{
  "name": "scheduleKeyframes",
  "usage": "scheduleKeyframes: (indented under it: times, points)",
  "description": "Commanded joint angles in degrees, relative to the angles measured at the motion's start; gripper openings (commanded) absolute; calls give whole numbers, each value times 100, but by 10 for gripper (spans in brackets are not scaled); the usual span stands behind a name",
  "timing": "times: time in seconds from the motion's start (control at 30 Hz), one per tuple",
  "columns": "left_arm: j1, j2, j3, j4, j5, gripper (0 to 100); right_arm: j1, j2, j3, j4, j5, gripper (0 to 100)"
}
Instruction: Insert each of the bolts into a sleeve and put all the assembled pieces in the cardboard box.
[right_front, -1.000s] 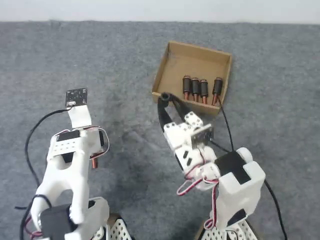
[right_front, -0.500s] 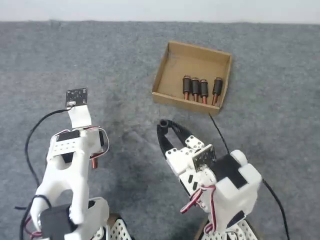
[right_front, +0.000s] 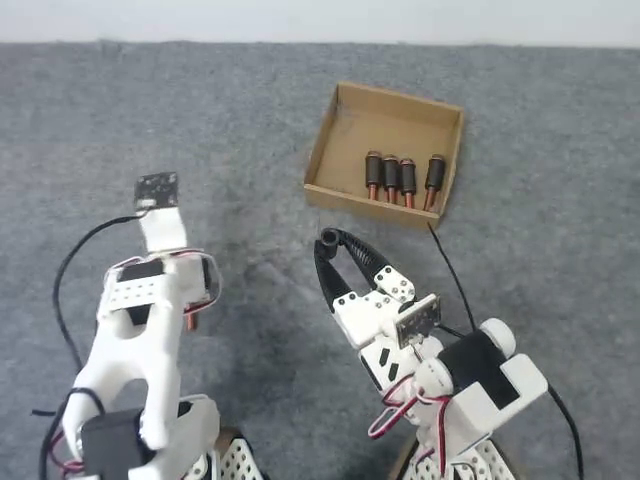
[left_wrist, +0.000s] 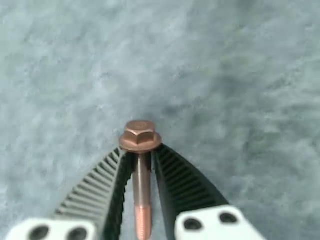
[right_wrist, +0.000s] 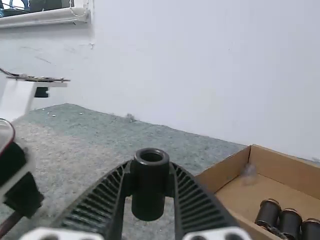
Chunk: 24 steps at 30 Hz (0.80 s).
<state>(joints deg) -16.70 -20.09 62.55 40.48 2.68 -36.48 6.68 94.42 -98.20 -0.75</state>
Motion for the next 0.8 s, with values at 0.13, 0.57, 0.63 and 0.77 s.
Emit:
scheduleKeyframes:
  times: [0.13, 0.57, 0.63, 0.77]
  points:
    - [774, -782, -435, -686, 0, 9, -92, 92, 88, -4, 123, 6]
    - [2031, -3596, -312, -1451, 9, 9, -92, 215, 62, -40, 141, 6]
    - [2163, -3886, -198, -1811, 9, 9, -92, 215, 62, -40, 141, 6]
    - [2426, -4237, -119, -1916, 9, 9, -92, 215, 62, -40, 141, 6]
